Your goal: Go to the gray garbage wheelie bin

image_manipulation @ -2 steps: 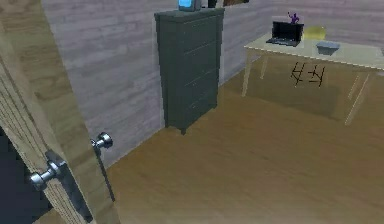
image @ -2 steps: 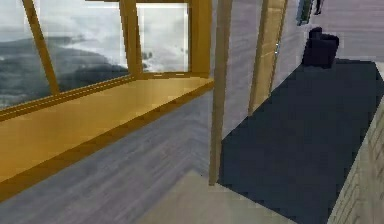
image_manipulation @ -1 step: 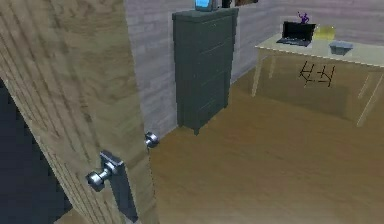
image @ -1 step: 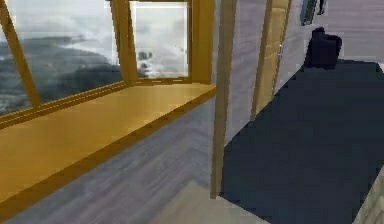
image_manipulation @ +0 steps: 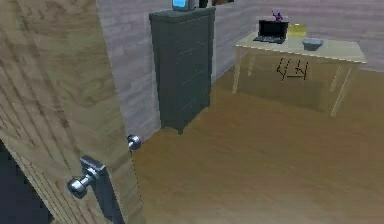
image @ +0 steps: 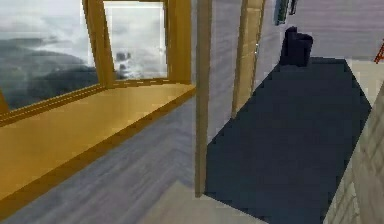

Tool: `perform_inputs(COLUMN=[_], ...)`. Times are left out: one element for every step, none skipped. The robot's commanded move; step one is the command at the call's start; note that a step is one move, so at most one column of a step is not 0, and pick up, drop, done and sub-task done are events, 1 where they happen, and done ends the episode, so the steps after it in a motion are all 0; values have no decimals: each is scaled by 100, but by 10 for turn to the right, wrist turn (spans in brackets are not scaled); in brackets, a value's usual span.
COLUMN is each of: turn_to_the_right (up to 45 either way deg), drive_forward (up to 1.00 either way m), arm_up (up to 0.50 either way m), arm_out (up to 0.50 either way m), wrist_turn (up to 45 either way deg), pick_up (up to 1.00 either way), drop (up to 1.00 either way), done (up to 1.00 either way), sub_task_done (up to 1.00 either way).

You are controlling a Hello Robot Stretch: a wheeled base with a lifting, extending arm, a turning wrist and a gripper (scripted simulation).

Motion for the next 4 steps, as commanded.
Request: perform_inputs(turn_to_the_right=[30,0,390,0], drive_forward=[0,65,0,90], arm_up=[0,0,0,0], arm_out=[0,0,0,0], wrist_turn=[0,0,0,0], pick_up=[0,0,0,0], drop=[0,0,0,0], done=[0,0,0,0], sub_task_done=[0,0,0,0])
